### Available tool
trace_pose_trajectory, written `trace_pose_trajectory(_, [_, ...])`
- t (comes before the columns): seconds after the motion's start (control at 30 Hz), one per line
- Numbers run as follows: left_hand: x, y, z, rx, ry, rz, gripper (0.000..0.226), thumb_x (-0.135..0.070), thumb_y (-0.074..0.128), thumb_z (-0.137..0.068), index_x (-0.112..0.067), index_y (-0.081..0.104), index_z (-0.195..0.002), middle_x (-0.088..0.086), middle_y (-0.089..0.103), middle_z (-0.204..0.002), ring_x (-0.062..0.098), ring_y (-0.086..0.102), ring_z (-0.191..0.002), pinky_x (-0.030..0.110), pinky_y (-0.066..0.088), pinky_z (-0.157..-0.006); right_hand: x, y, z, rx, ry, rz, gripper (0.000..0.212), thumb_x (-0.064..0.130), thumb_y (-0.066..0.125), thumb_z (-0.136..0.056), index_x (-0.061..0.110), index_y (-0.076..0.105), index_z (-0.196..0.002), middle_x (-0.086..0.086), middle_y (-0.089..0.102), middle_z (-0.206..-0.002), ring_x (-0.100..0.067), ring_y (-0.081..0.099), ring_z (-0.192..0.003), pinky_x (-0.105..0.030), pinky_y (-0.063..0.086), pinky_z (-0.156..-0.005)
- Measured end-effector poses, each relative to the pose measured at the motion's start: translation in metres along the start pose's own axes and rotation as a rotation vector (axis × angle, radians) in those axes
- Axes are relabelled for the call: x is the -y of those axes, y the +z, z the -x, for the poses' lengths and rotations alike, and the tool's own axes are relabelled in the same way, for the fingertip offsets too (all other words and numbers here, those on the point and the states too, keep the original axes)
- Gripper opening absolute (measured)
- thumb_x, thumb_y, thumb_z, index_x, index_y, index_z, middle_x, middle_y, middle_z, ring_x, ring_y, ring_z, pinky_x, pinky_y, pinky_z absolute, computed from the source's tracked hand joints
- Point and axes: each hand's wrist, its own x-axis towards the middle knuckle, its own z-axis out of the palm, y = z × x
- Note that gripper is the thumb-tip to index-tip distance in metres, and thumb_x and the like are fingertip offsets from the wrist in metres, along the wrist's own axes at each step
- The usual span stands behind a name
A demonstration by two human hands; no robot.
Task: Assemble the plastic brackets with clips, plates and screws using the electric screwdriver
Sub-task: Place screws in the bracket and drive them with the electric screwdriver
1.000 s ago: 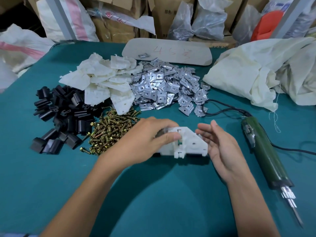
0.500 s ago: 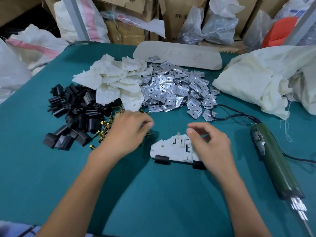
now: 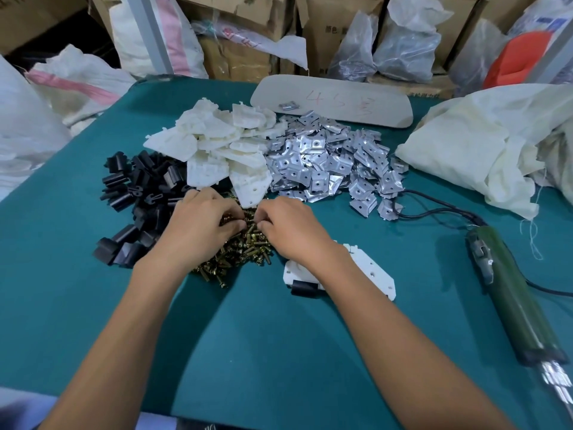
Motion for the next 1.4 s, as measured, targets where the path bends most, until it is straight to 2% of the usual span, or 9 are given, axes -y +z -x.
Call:
trace_pose_trajectory(0.13, [-0.007,0.000,0.000,-0.122,0.013,0.091,0.010,-0.034,0.067,-0.095,-0.026,0.068,-0.100,-0.011,0.066,-0.100,0.014,0.058,-0.097,0.043,0.043,-0.092,-0.002,-0.002,0.008,0.012,0.008,-0.063,0.010,0.016,0.054,-0.102,0.017,0.064,-0.102,-0.001,0.064,-0.100,-0.024,0.058,-0.101,-0.037,0.047,-0.082])
trace_pose_trajectory(0.2, [-0.014,0.000,0.005,-0.169,-0.023,0.258,0.009,-0.031,0.067,-0.095,-0.028,0.065,-0.104,-0.017,0.065,-0.095,-0.003,0.055,-0.085,0.033,0.043,-0.084,-0.004,-0.008,0.013,-0.004,0.004,-0.117,0.010,0.017,0.054,-0.103,0.017,0.064,-0.106,0.000,0.066,-0.102,-0.021,0.059,-0.101,-0.036,0.047,-0.083])
trace_pose_trajectory(0.27, [-0.025,0.003,0.014,-0.168,0.011,0.388,0.016,-0.030,0.061,-0.099,-0.032,0.064,-0.115,-0.021,0.061,-0.097,-0.002,0.053,-0.089,0.020,0.039,-0.082,-0.013,-0.020,0.021,-0.081,0.009,-0.221,0.015,0.021,0.055,-0.104,0.019,0.066,-0.113,0.004,0.068,-0.109,-0.014,0.061,-0.102,-0.031,0.048,-0.087])
trace_pose_trajectory(0.33, [-0.039,0.008,0.027,-0.127,0.110,0.445,0.025,-0.027,0.052,-0.104,-0.031,0.065,-0.125,-0.020,0.060,-0.105,0.003,0.050,-0.102,0.010,0.034,-0.089,-0.030,-0.035,0.036,-0.184,0.013,-0.323,0.018,0.024,0.055,-0.105,0.023,0.069,-0.116,0.012,0.067,-0.106,-0.004,0.060,-0.095,-0.022,0.045,-0.084])
trace_pose_trajectory(0.4, [-0.054,0.018,0.039,-0.066,0.180,0.497,0.025,-0.026,0.051,-0.105,-0.033,0.068,-0.121,-0.018,0.063,-0.109,0.007,0.052,-0.109,0.018,0.037,-0.095,-0.055,-0.046,0.059,-0.259,0.043,-0.459,0.012,0.026,0.059,-0.103,0.028,0.071,-0.104,0.019,0.067,-0.091,0.004,0.057,-0.080,-0.015,0.042,-0.073])
trace_pose_trajectory(0.57, [-0.070,0.037,0.047,0.121,0.078,0.870,0.022,-0.012,0.059,-0.100,-0.031,0.070,-0.105,-0.011,0.074,-0.099,0.007,0.067,-0.091,0.020,0.052,-0.082,-0.110,-0.046,0.115,-0.447,0.165,-0.652,0.019,0.017,0.067,-0.099,0.034,0.072,-0.092,0.018,0.072,-0.088,-0.002,0.060,-0.079,-0.017,0.045,-0.076])
trace_pose_trajectory(0.9, [-0.068,0.044,0.046,0.136,0.112,0.619,0.018,-0.016,0.064,-0.098,-0.030,0.074,-0.103,-0.022,0.072,-0.098,-0.005,0.065,-0.096,0.015,0.047,-0.084,-0.121,-0.025,0.150,-0.403,0.224,-0.810,0.016,0.013,0.072,-0.095,0.027,0.078,-0.095,0.013,0.076,-0.082,0.001,0.064,-0.073,-0.010,0.047,-0.071])
trace_pose_trajectory(1.13, [-0.071,0.053,0.049,0.109,0.167,0.509,0.019,-0.024,0.065,-0.097,-0.034,0.075,-0.111,-0.019,0.059,-0.100,0.001,0.056,-0.092,0.022,0.041,-0.080,-0.116,-0.026,0.154,-0.369,0.232,-0.837,0.014,0.012,0.075,-0.092,0.025,0.079,-0.091,-0.006,0.076,-0.083,-0.012,0.062,-0.073,-0.023,0.050,-0.071])
trace_pose_trajectory(1.4, [-0.081,0.064,0.050,-0.110,0.166,0.525,0.016,-0.024,0.075,-0.089,-0.025,0.079,-0.104,-0.016,0.065,-0.093,0.003,0.055,-0.076,0.015,0.042,-0.069,-0.110,-0.021,0.153,-0.357,0.206,-0.619,0.015,0.017,0.082,-0.086,0.032,0.080,-0.088,0.009,0.071,-0.086,-0.012,0.064,-0.085,-0.021,0.047,-0.079])
